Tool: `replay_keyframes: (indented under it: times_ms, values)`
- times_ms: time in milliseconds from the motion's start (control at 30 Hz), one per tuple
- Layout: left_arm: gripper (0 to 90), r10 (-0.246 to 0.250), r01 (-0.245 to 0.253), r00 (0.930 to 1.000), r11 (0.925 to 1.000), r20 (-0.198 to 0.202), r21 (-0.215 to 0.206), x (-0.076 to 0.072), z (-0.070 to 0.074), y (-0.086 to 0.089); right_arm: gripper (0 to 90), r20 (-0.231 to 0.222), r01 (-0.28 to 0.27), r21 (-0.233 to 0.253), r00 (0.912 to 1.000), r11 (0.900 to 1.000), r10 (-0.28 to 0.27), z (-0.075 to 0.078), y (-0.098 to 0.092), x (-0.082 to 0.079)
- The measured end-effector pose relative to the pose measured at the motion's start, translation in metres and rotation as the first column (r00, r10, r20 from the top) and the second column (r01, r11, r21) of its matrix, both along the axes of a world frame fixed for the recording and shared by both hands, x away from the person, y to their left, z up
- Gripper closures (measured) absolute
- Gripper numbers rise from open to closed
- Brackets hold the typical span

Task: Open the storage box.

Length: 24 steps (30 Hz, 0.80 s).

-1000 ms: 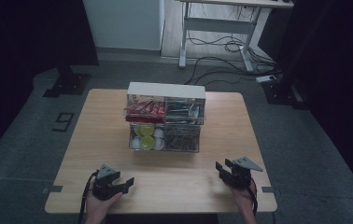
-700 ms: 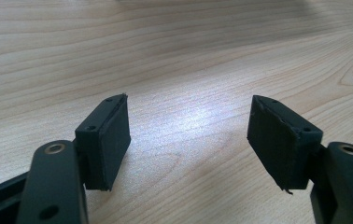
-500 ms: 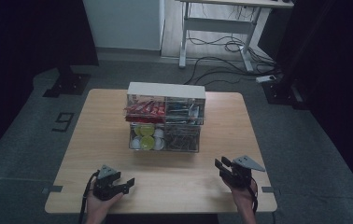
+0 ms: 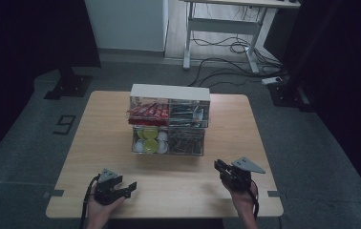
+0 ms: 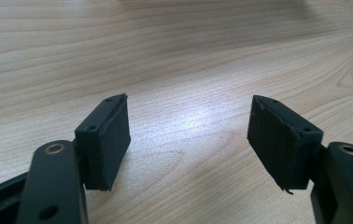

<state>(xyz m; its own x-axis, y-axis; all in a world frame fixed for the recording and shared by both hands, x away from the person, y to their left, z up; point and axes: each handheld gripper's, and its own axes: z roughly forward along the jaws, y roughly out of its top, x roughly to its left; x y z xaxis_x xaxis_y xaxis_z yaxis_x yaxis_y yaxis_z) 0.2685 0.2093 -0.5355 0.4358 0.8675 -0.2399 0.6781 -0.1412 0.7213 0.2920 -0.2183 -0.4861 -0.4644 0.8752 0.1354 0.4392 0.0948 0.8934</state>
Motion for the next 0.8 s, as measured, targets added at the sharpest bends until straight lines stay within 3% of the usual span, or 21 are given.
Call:
replay_keyframes:
  times_ms: [367,800]
  values:
    - [30.0,-0.005,0.005,1.0000,1.0000,-0.008,-0.001,0.000,-0.001,-0.001,85.3,0.024,-0.050,0.014,0.9985,0.999,0.050,0.011,0.021,0.002]
    - [30.0,0.001,-0.001,1.0000,1.0000,-0.004,-0.009,-0.001,0.000,0.001,85.3,0.029,-0.110,0.012,0.9935,0.994,0.110,0.014,0.058,0.020]
